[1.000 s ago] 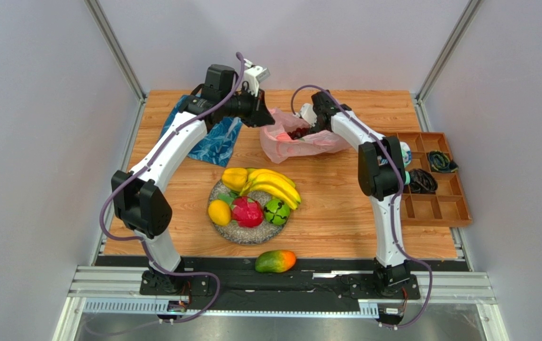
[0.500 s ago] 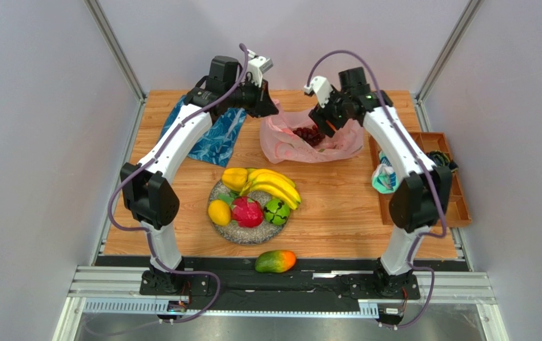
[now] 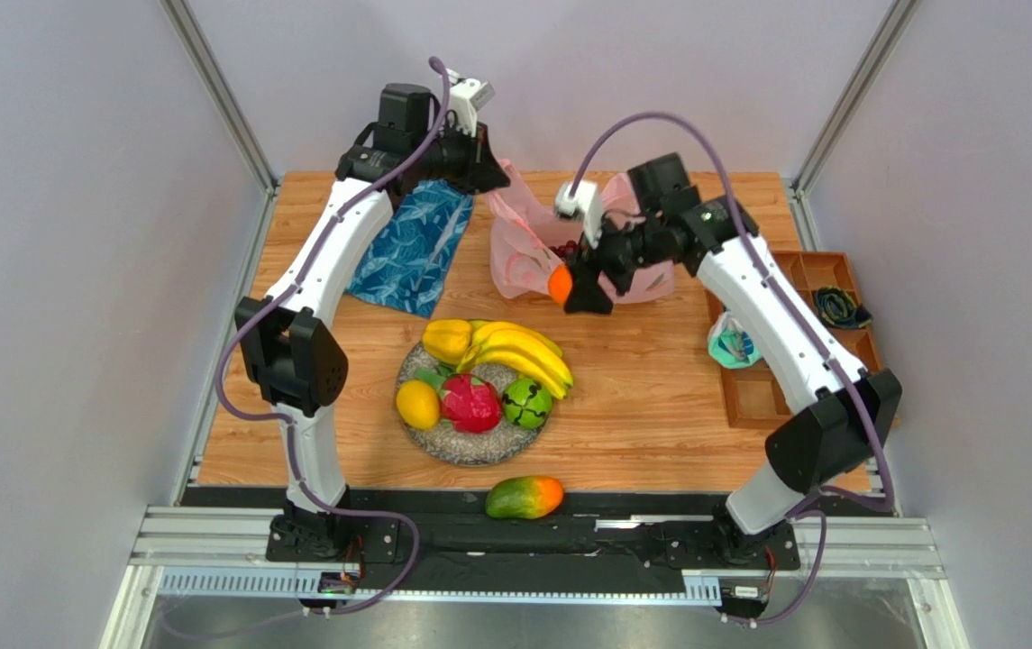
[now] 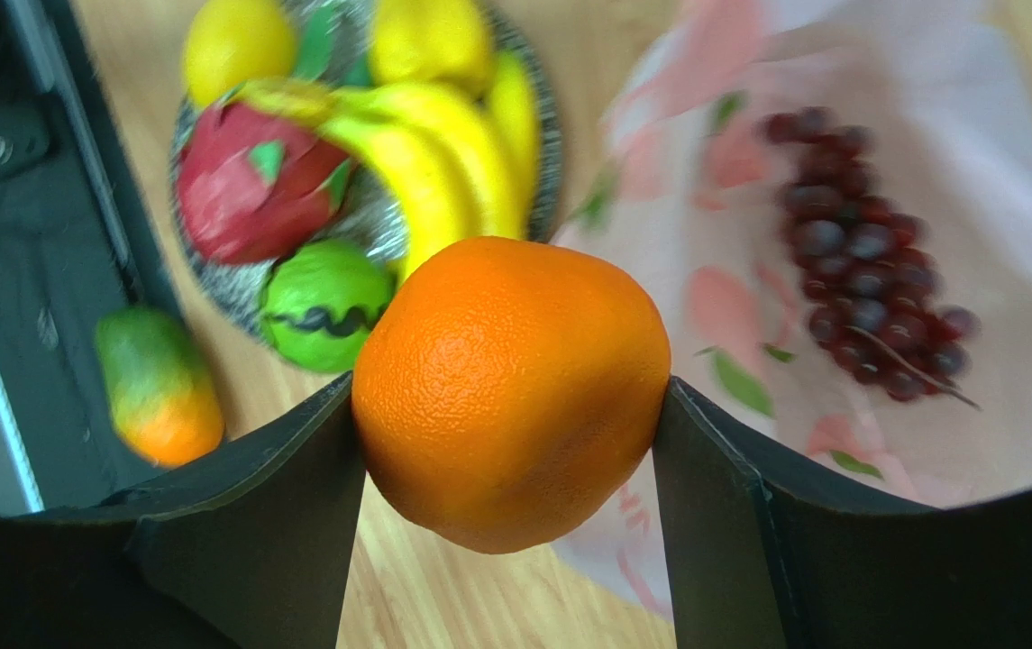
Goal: Take the fake fruits out of the plastic bag
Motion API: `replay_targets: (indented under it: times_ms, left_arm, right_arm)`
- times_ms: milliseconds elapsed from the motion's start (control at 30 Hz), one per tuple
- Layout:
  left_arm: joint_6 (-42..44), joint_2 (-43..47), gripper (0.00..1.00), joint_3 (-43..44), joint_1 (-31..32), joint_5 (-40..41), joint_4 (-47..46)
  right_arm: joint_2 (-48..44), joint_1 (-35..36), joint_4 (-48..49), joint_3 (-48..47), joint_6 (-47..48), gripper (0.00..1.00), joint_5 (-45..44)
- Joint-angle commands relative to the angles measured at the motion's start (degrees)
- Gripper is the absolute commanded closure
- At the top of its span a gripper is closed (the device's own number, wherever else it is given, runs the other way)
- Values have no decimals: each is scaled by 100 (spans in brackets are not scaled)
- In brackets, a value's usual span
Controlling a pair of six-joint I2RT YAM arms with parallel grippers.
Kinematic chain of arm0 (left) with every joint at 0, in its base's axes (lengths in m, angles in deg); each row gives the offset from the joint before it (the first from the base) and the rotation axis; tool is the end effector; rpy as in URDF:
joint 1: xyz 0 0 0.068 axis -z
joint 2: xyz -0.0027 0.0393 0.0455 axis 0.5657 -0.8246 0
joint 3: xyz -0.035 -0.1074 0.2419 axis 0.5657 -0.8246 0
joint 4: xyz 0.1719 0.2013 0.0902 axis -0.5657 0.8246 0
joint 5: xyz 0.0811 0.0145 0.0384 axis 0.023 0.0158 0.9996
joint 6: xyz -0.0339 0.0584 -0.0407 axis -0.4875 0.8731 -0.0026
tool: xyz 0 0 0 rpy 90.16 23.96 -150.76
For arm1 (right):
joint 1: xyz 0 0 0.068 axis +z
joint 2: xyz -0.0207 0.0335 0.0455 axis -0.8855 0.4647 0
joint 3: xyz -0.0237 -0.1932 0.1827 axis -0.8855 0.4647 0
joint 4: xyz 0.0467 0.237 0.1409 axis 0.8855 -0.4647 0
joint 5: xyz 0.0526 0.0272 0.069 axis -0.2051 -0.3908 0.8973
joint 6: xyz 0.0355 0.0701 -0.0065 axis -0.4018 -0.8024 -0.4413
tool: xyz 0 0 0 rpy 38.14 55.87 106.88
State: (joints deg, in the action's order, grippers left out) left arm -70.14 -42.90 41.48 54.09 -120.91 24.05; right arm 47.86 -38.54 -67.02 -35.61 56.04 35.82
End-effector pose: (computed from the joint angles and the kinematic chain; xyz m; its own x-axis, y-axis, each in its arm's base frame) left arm 0.4493 -0.2027 0.3770 -0.5025 0.0943 -0.8594 0.7201 0.5958 -0.3557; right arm 0.3191 0.1848 0.3572 -0.2610 -0.5895 -0.7644 -0.9446 0.3191 0.0764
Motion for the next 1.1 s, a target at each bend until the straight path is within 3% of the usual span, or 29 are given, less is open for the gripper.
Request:
replay_targets:
  times_ms: [0, 167, 433, 700, 833, 1067]
  left_arm:
    - [42, 77, 100, 112, -65, -20, -83]
    - [217, 306, 100, -204, -65, 41, 40]
    - [-134, 447, 97, -486, -65, -205, 14]
    - [-117, 948, 94, -820, -188, -196, 84]
    - [-63, 1158, 95, -1012, -215, -214, 243]
    - [-187, 1887, 95, -1777, -215, -363, -13]
  right_arm:
    - [-788, 760, -253, 904, 1013, 49, -93]
    - [-1131, 1445, 563, 2056, 1242, 51, -383]
    - [-1614, 2876, 1206, 2962, 1610, 51, -1165]
    - [-2117, 4625, 2972, 4201, 2453, 51, -2334]
    - [-1714, 4961, 3902, 4413, 2797, 51, -2686]
    - [-1211, 5208, 4643, 4816, 3280, 50, -3020]
